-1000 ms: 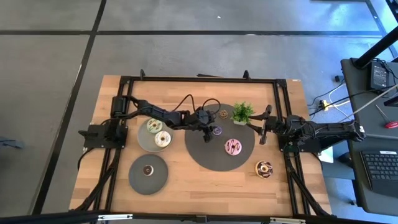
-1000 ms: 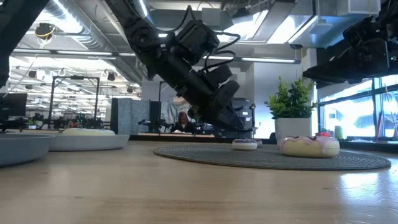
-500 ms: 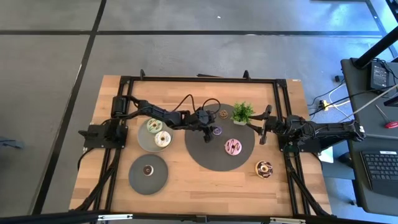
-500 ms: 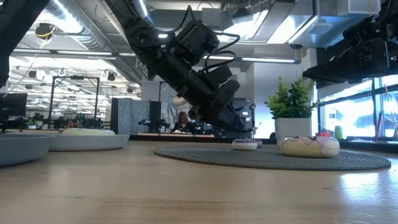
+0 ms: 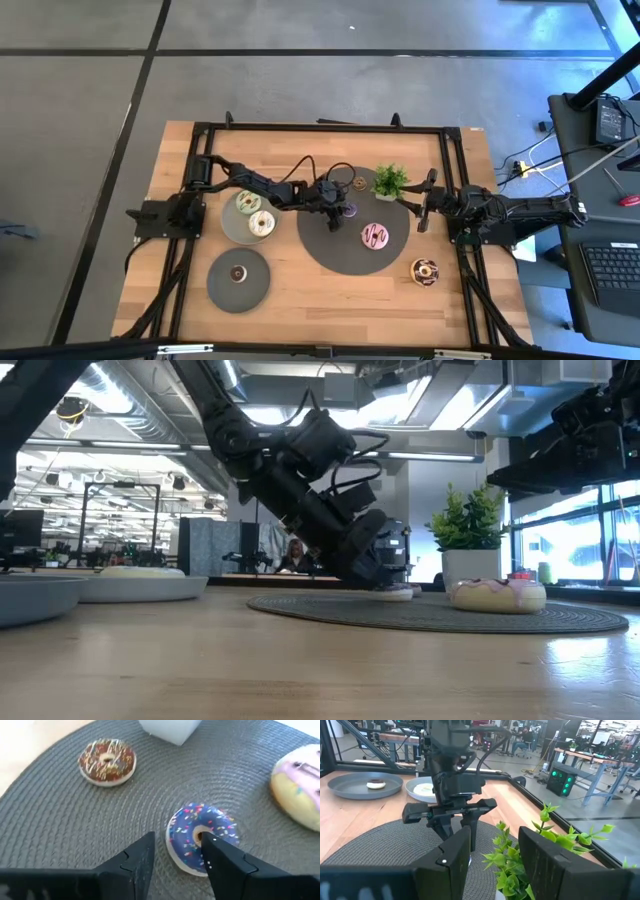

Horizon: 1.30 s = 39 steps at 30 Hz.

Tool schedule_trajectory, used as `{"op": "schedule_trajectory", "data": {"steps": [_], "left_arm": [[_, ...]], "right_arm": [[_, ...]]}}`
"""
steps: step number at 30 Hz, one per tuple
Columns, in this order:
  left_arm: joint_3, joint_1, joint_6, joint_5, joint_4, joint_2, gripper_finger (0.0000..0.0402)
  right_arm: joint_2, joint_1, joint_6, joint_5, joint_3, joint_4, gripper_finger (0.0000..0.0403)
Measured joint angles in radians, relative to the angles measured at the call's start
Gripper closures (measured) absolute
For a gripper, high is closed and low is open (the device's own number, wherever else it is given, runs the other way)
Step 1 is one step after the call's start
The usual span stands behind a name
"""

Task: Pick & Place donuts
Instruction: Put the small violet donut on the dark gray plate

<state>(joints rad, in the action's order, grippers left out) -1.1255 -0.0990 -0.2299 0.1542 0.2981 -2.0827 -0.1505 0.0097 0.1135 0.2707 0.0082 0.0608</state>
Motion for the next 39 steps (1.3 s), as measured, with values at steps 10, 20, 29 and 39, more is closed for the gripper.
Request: {"op": "schedule_trajectory", "data": {"steps": [10, 20, 29, 39], "left_arm": [[0.000, 0.000, -0.003, 0.000, 0.013, -0.008, 0.0277], [0.002, -0.009, -0.021, -0.072, 0.003, 0.017, 0.0379], [0.003, 0.010, 0.028, -0.058, -0.351, 0.247, 0.0385], [0.223, 0.246, -0.364, 0.072, -0.588, 0.564, 0.0391]], "right_arm": [[0.000, 0.000, 0.000, 0.000, 0.000, 0.000, 0.0234], [0.000, 0.000, 0.000, -0.001, 0.000, 0.000, 0.0234], [0.000, 0.000, -0.001, -0.001, 0.000, 0.000, 0.0234], [0.000, 0.000, -0.005, -0.002, 0.000, 0.000, 0.0234]]}}
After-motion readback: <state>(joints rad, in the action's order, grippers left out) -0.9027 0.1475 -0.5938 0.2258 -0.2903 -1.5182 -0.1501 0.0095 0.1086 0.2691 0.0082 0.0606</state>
